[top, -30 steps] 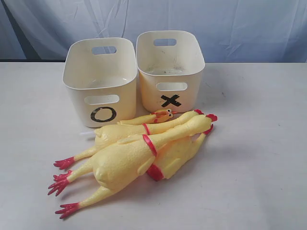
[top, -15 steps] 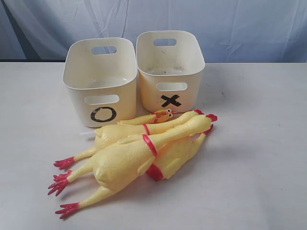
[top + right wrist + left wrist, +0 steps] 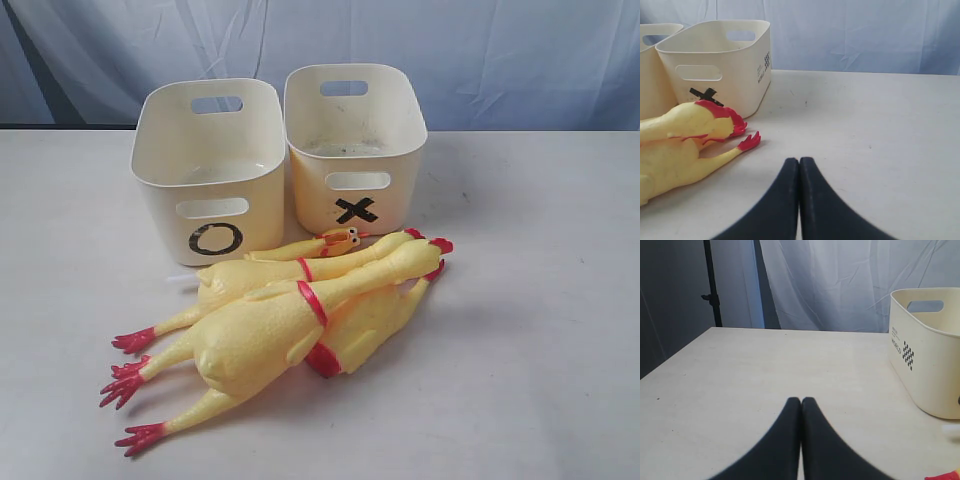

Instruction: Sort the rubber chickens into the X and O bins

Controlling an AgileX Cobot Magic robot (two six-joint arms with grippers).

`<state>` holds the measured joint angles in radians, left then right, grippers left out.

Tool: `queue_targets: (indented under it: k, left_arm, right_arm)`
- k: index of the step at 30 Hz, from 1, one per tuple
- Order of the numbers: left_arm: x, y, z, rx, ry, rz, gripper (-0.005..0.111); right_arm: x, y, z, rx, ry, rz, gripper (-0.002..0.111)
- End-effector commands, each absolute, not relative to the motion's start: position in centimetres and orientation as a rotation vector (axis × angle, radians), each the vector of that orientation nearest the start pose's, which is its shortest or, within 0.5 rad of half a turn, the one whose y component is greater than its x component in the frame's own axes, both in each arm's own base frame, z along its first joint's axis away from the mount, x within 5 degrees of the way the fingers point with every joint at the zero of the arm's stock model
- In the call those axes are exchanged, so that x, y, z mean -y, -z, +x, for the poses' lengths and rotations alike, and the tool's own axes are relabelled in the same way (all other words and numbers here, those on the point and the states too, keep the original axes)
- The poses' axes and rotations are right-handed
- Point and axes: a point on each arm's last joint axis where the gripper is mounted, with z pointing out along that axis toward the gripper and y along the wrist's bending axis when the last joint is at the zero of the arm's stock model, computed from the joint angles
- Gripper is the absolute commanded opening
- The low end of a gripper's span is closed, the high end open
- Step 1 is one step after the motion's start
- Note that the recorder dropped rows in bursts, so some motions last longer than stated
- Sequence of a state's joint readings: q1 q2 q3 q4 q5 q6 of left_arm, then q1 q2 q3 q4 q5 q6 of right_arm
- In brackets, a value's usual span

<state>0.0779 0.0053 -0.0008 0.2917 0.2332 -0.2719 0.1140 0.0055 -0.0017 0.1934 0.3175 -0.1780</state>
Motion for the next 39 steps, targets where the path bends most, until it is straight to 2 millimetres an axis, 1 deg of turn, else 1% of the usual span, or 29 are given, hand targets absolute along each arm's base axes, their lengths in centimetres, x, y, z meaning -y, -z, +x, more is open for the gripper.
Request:
queue_targets:
  k: [1,18,22,39]
  left_arm:
    - [-1.04,-19.30,5.48,-1.704,-0.123,-0.107,0.000]
    - [-1.04,-19.30,5.48,-1.704,-0.123,-0.107,0.000]
    - [-1.04,-19.30,5.48,-1.704,-0.123,-0.107,0.000]
    - [-1.04,-19.30,5.48,-1.704,-0.123,-0.107,0.000]
  right_arm:
    - [-1.17,-18.58,5.32,-1.783,-0.143,-0.141,-0.001]
    - [-1.17,-18.58,5.32,-1.783,-0.143,-0.141,-0.001]
    - [-1.28,-18.64,5.31,-1.779,-0.183,-0.113,-0.001]
    - [-1.27,-18.68,5.32,-1.775,-0.181,-0.113,-0.001]
